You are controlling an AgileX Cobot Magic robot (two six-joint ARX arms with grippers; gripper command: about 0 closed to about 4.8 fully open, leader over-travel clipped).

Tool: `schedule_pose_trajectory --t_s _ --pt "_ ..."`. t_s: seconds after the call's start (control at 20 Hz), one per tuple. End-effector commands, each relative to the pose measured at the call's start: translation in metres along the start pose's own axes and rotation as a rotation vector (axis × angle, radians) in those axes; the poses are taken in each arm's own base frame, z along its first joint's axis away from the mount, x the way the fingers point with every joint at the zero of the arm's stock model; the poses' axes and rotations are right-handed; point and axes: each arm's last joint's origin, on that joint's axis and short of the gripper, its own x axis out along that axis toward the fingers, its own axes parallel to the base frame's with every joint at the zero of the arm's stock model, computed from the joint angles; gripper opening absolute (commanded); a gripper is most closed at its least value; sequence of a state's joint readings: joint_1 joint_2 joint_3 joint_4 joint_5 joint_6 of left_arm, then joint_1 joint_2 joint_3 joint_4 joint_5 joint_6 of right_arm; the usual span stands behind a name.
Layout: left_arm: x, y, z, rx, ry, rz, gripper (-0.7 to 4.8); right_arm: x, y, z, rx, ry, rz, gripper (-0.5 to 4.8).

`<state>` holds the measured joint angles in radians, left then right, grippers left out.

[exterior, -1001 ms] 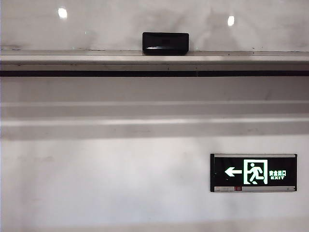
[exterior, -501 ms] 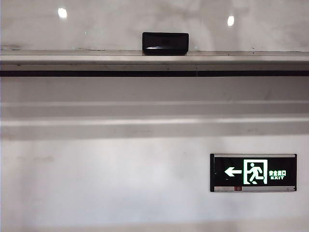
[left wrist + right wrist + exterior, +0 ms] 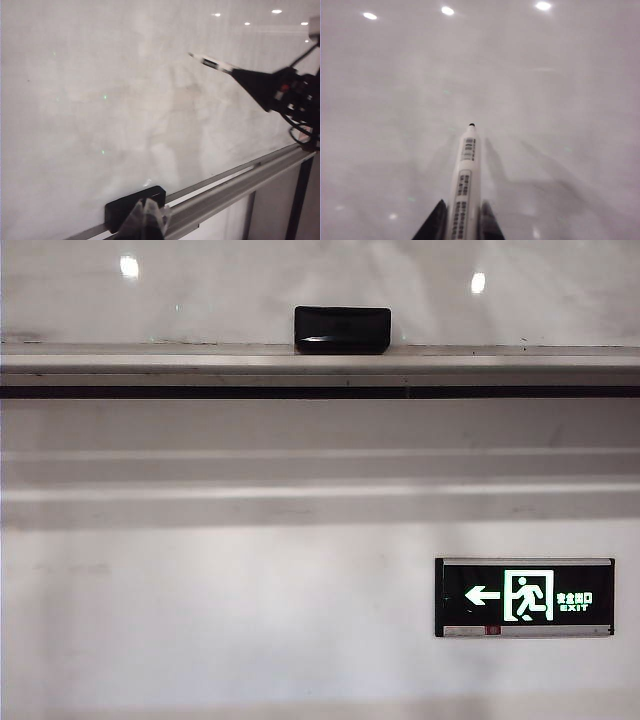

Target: Take a marker from the whiteboard tray, write "Hi!" on the whiteboard, and then put the marker back vertically into the whiteboard tray.

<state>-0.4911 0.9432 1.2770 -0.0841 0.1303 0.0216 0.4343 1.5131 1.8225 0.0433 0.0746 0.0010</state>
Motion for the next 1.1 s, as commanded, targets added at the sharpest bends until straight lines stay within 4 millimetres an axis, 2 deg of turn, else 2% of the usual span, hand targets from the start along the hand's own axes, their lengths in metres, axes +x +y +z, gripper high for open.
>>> schedule_pose_trajectory --t_s 0.05,0.2,0.55,1.1 --pt "-0.001 0.000 0.004 -0.001 -0.025 0.000 -0.06 0.008 0.006 0.007 -0.025 -0.038 0.015 -0.01" --pt "-0.001 0.000 0.004 0.000 -0.025 0.000 -0.06 0.020 0.011 0.009 -0.017 -0.026 -0.010 -0.02" --pt "-0.001 0.000 0.004 -0.001 -0.023 -0.001 -0.06 0.029 0.012 0.018 -0.018 -0.013 -0.054 -0.02" --pt "-0.001 0.000 0.003 -0.001 -0.017 -0.001 -0.06 0.046 0.013 0.000 -0.052 0.003 -0.076 -0.02"
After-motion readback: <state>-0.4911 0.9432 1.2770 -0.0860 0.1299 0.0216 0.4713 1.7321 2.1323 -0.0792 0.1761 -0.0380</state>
